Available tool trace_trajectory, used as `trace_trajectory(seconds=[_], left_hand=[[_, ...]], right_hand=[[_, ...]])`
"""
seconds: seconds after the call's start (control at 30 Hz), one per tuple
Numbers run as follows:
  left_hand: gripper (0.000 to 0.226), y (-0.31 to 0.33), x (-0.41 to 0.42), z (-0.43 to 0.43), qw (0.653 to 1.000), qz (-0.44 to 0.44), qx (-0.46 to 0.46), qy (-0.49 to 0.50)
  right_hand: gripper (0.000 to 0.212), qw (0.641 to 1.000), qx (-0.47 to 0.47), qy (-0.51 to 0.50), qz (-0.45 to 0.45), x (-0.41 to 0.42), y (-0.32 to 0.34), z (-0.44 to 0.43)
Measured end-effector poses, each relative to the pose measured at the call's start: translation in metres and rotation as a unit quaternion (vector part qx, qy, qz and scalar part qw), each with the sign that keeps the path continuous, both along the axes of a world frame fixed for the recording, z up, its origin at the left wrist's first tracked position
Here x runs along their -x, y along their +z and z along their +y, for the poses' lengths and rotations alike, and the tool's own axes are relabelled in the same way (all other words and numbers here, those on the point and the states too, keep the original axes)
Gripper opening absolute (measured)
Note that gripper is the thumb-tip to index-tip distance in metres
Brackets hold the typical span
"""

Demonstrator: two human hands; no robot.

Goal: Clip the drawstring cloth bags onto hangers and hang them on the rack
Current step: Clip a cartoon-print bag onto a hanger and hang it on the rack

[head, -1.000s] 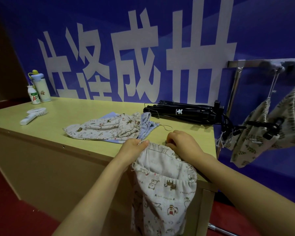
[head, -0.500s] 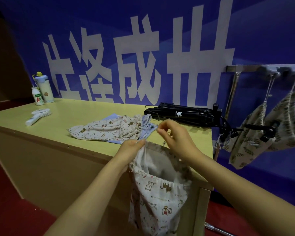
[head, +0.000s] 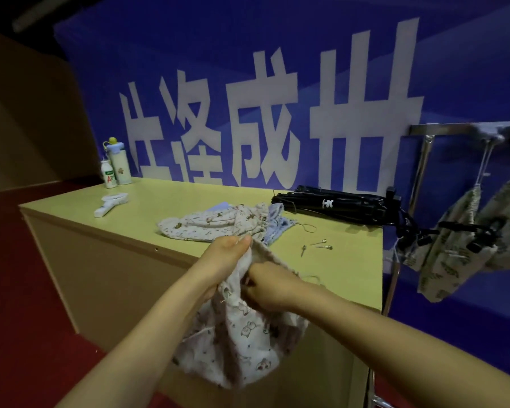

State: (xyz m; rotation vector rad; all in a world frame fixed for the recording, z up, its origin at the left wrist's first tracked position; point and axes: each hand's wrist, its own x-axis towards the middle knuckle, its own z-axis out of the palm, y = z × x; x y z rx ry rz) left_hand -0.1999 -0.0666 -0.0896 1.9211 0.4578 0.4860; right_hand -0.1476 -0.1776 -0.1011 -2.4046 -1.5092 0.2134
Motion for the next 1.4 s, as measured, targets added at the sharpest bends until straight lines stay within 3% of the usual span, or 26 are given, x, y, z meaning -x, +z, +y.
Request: trace_trajectory(seconds=[0.1, 0.17, 0.23, 0.3, 0.37, 0.43, 0.5, 0.63, 0.87, 1.03, 1.17, 1.4], left_hand=[[0.039, -0.001, -0.006, 0.007, 1.000, -0.007, 0.014, 0.011], [0.039, -0.003, -0.013, 0.012, 1.000, -0.004, 0.017, 0.012], [0.042, -0.008, -0.026, 0.016, 0.999, -0.003, 0.043, 0.015], [0.052, -0.009, -0.037, 0.017, 0.997, 0.002, 0.081, 0.019], [0.054, -0.015, -0.054, 0.021, 0.991, 0.006, 0.130, 0.013], [0.043, -0.020, -0.070, 0.027, 0.988, 0.015, 0.154, 0.014], [0.036, -0.021, -0.083, 0.027, 0.984, 0.024, 0.176, 0.011], [0.048, -0.026, -0.108, 0.033, 0.985, 0.051, 0.167, 0.015], [0.051, -0.031, -0.120, 0.041, 0.985, 0.061, 0.163, -0.002], [0.045, -0.034, -0.123, 0.041, 0.985, 0.073, 0.155, 0.001], [0.017, -0.035, -0.123, 0.041, 0.988, 0.067, 0.142, 0.010], [0.024, -0.045, -0.128, 0.048, 0.988, 0.080, 0.129, 0.001]], right_hand=[[0.022, 0.999, -0.044, 0.024, 0.003, -0.012, 0.011, -0.003], [0.021, 0.983, -0.141, 0.016, 0.115, -0.031, 0.019, -0.008], [0.022, 0.931, -0.275, -0.060, 0.234, -0.060, 0.024, -0.011], [0.018, 0.896, -0.369, -0.183, 0.167, -0.104, 0.023, -0.011], [0.018, 0.901, -0.329, -0.280, 0.026, -0.153, 0.019, -0.013], [0.032, 0.918, -0.227, -0.319, -0.056, -0.197, 0.017, -0.019], [0.042, 0.928, -0.122, -0.327, -0.134, -0.230, 0.017, -0.024], [0.048, 0.926, -0.007, -0.311, -0.213, -0.274, 0.011, -0.016], [0.046, 0.902, 0.026, -0.269, -0.337, -0.298, 0.002, 0.003], [0.049, 0.899, 0.022, -0.265, -0.348, -0.302, -0.006, 0.014], [0.047, 0.899, 0.041, -0.283, -0.332, -0.304, -0.001, 0.019], [0.038, 0.884, 0.064, -0.315, -0.341, -0.306, -0.004, 0.025]])
